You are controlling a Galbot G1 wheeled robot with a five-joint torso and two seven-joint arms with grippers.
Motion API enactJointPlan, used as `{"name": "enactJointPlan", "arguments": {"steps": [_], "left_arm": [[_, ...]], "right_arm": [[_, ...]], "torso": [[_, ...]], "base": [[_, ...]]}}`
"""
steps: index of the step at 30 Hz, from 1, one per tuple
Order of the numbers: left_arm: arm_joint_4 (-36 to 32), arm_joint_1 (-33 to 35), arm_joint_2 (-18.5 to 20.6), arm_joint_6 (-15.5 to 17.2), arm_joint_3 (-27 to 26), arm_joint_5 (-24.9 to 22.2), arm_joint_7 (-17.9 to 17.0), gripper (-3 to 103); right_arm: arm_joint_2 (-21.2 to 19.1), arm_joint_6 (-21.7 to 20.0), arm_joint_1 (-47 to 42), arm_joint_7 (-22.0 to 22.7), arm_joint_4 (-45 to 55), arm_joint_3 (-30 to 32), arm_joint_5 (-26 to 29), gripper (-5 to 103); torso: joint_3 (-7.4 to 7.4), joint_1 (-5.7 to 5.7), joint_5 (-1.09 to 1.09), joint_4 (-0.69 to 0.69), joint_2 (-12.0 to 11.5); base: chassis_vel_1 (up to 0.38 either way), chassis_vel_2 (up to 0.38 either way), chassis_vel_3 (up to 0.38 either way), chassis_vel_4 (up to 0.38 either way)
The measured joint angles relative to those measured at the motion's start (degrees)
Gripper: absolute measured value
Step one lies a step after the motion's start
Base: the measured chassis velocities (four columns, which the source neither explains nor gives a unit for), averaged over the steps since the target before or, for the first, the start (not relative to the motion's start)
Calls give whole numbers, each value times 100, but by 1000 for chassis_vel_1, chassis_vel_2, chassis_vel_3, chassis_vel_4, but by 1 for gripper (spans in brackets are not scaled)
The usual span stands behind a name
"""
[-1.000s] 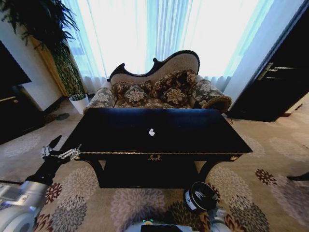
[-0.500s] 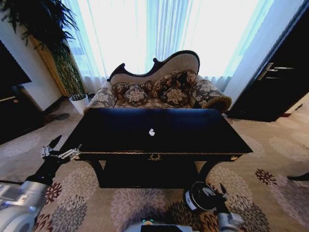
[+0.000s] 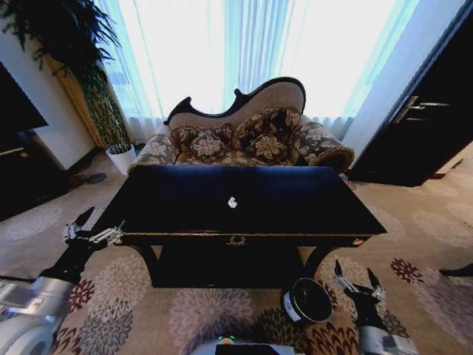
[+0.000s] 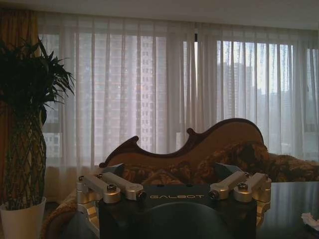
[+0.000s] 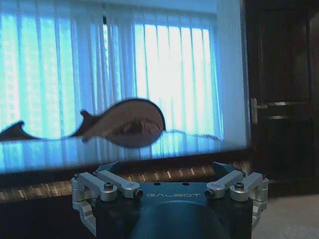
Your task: Move to the front of the table and place the trash on the table into the trash bin.
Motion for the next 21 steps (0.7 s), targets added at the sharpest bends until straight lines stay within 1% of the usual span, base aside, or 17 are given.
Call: {"name": "enactJointPlan", "arguments": {"steps": [5, 8, 9, 12, 13, 15, 17, 18, 19, 21], "left_arm": [[0, 0, 0, 0, 0, 0, 0, 100], [0, 0, 0, 0, 0, 0, 0, 100], [0, 0, 0, 0, 0, 0, 0, 100], [0, 0, 0, 0, 0, 0, 0, 100], [0, 0, 0, 0, 0, 0, 0, 100], [0, 0, 0, 0, 0, 0, 0, 100], [0, 0, 0, 0, 0, 0, 0, 100], [0, 0, 0, 0, 0, 0, 0, 100], [1, 0, 0, 0, 0, 0, 0, 100], [0, 0, 0, 0, 0, 0, 0, 100]], "right_arm": [[-38, -230, -95, 25, 540, 113, 117, 100], [-214, -621, -36, 76, 897, 205, 280, 100], [-214, -621, -36, 76, 897, 205, 280, 100], [-468, -1064, 147, 138, 1130, 249, 423, 100], [-468, -1064, 147, 138, 1130, 249, 423, 100], [-677, -1319, 284, 200, 1235, 248, 493, 100], [-1089, -1739, 494, 268, 1375, 240, 573, 100], [-1089, -1739, 494, 268, 1375, 240, 573, 100], [-1248, -1892, 567, 318, 1430, 239, 628, 100], [-1617, -2330, 737, 468, 1565, 218, 884, 100]], "torso": [[0, 0, 0, 0, 0], [0, 0, 0, -1, 0], [0, 0, 0, -1, 0], [0, 0, 1, 0, 0], [0, 0, 1, 0, 0], [0, 0, 1, -1, 0], [0, 0, 1, 0, 0], [0, 0, 1, 0, 0], [0, 0, 1, 0, 0], [1, 1, 1, 0, 0]], "base": [[0, 0, 0, 0], [0, 0, 0, 0], [0, 0, 0, 0], [0, 0, 0, 0], [0, 0, 0, 0], [0, 0, 0, 0], [0, 0, 0, 0], [0, 0, 0, 0], [0, 0, 0, 0], [0, 0, 0, 0]]}}
